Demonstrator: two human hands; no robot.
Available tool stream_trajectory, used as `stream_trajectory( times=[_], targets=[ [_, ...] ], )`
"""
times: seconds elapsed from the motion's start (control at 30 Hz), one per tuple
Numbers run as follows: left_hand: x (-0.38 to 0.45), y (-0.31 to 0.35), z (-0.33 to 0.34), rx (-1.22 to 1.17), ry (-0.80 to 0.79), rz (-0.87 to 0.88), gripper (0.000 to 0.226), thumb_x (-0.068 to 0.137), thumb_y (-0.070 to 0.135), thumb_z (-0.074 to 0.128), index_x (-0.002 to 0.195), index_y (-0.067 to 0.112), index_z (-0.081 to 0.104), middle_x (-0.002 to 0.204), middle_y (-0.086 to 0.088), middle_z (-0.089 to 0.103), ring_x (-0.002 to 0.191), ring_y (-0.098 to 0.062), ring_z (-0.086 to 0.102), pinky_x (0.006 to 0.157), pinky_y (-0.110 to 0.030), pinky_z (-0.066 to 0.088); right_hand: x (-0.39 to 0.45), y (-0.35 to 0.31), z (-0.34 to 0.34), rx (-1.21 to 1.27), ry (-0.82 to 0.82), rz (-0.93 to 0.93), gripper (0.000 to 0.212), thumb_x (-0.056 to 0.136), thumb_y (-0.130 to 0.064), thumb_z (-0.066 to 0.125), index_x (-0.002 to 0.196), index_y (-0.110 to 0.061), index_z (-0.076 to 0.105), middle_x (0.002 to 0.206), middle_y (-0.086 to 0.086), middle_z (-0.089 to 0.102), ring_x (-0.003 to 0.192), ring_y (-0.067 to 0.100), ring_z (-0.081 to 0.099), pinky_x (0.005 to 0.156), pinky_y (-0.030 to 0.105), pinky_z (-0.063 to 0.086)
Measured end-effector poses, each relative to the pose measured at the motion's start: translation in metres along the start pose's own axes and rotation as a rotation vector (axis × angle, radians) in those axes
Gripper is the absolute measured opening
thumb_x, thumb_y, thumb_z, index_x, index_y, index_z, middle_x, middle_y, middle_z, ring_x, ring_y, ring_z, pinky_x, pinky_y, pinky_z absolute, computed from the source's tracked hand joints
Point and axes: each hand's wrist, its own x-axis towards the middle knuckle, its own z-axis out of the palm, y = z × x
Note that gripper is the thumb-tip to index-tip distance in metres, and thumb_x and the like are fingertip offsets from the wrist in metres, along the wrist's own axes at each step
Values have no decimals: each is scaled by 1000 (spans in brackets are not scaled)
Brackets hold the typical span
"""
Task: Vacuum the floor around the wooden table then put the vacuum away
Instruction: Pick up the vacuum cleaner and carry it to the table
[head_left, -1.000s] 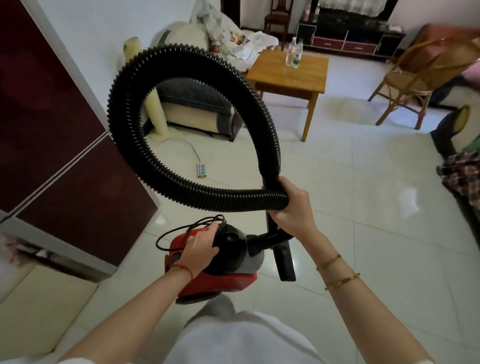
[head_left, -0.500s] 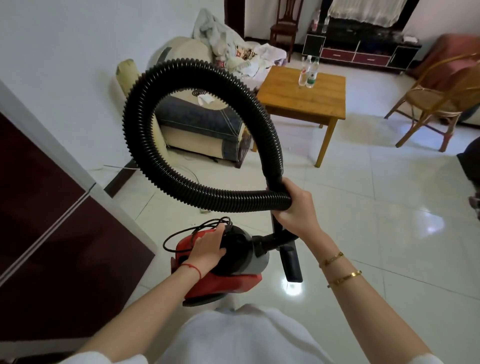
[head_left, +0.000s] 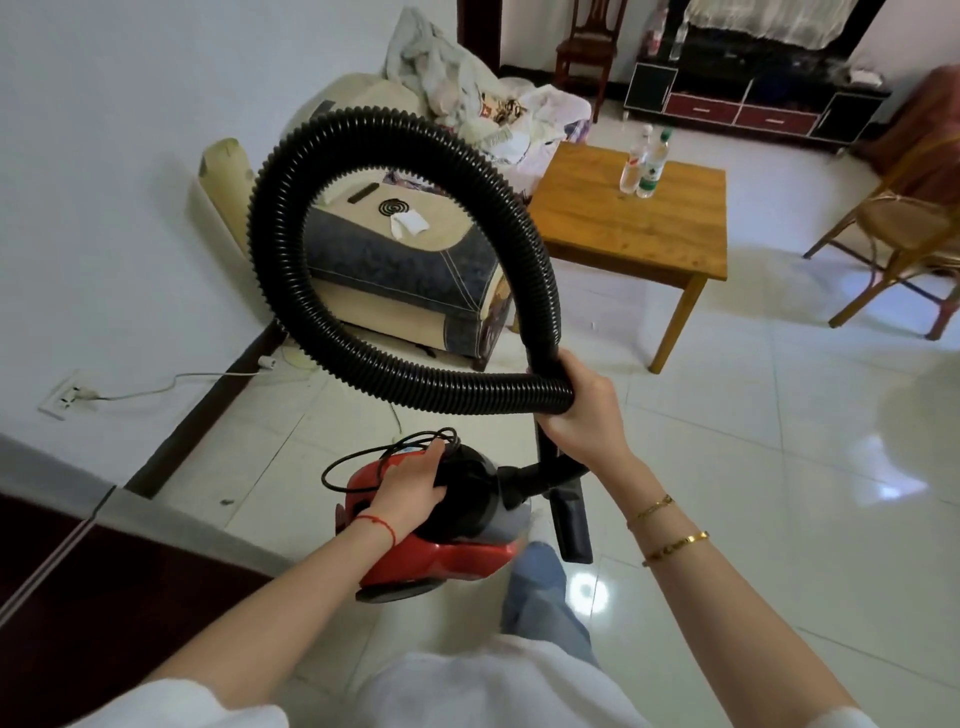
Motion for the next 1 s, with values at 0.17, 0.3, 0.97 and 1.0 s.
stream_trajectory(
  times=[0.17,0.3,0.97,1.0],
  targets=[
    [99,13,-3,-6,21,-35,49,83,18,62,127,18,41,105,-6,66,99,-27,63,83,-40,51,93,62,-4,23,-26,15,41,72,-17,67,113,-19,58,84,-7,66,75,15,63,64,32,52],
    [169,34,-9,-55,35,-128,58,84,17,65,135,21,37,109,-7,65,101,-28,63,88,-41,51,173,106,-11,32,-100,15,37,73,-15,67,108,-19,59,81,-9,64,72,11,62,62,24,48],
    [498,-32,65,-123,-70,-229,37,91,18,59,122,19,37,103,-5,66,94,-26,66,82,-40,53,427,344,133,14,-260,74,47,73,-14,70,117,-20,56,90,-5,67,80,13,62,70,27,51],
    [512,-41,77,-126,-72,-229,38,91,18,60,121,20,37,103,-4,66,94,-26,66,82,-40,54,430,360,147,6,-256,81,47,74,-16,71,118,-20,55,91,-5,67,80,12,62,71,26,51]
  ],
)
